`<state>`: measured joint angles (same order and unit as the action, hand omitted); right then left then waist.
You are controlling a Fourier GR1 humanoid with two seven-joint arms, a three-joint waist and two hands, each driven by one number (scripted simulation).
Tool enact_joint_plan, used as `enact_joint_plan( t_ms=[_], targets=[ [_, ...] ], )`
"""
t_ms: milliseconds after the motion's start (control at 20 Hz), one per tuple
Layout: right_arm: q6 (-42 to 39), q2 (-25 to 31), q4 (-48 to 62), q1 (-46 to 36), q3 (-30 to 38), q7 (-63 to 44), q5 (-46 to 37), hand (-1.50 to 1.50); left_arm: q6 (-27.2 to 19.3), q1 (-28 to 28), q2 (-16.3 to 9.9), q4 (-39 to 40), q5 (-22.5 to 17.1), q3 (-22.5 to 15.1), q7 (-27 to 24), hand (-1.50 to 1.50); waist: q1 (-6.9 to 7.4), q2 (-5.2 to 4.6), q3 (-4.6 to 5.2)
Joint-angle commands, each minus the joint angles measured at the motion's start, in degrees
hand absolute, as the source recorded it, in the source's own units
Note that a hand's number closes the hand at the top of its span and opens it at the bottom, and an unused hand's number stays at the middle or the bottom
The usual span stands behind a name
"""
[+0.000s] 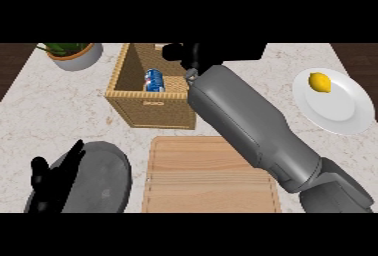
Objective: Pick the can from the cutting board and place it in the basket
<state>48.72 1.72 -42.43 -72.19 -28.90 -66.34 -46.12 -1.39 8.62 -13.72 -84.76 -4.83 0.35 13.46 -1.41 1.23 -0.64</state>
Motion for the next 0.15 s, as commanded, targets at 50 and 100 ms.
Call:
enact_joint_plan(
  t_ms=[50,100],
  targets=[
    [1.56,0.1,-5.04,4.15,1.87,-11.7,-4.97,-1.5,-0.12,3.36,1.69,1.39,-0.02,-1.44,2.65,0.0,-1.69,0.24,0.61],
    [0.74,2.62,-9.35,6.43,3.26,-9.16,-2.85,-1.5,-0.45,1.15,0.19,3.44,-0.47,1.09,2.67,0.0,-3.04,0.33,0.59]
  ],
)
